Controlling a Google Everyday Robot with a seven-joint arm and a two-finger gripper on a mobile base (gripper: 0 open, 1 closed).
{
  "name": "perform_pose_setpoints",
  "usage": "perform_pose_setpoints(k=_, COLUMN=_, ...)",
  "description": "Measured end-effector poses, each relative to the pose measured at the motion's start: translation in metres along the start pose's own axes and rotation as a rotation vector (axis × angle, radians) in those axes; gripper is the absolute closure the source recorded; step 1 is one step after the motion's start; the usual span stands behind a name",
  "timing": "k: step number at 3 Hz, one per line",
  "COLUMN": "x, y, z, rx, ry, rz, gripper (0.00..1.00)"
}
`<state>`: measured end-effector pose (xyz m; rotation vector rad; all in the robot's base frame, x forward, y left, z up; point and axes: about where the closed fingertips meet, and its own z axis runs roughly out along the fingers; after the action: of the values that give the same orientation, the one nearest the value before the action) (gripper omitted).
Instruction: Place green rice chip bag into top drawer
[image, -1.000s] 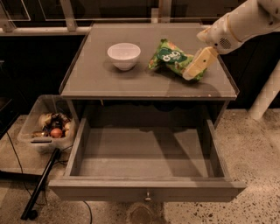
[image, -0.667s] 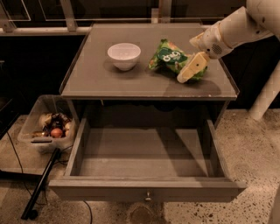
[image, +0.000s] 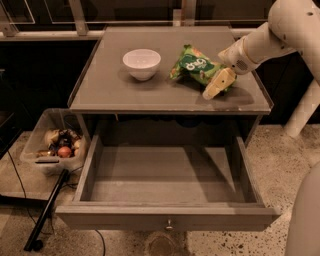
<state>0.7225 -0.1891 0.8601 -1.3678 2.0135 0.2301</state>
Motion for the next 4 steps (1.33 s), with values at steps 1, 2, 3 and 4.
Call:
perform_pose_setpoints(k=1, x=0.0000, y=-0.0003, z=0.0003, rx=0.001, ry=0.000, rz=0.000, gripper=0.00)
perform_pose_setpoints(k=2, x=0.0000, y=-0.0003, z=0.0004, rx=0.001, ry=0.000, rz=0.000, gripper=0.17)
perform_pose_setpoints(k=3, x=0.0000, y=-0.0003, z=0.0004, rx=0.001, ry=0.000, rz=0.000, gripper=0.40)
perform_pose_setpoints(k=4, x=0.0000, y=-0.0003, z=0.0004, rx=0.001, ry=0.000, rz=0.000, gripper=0.64)
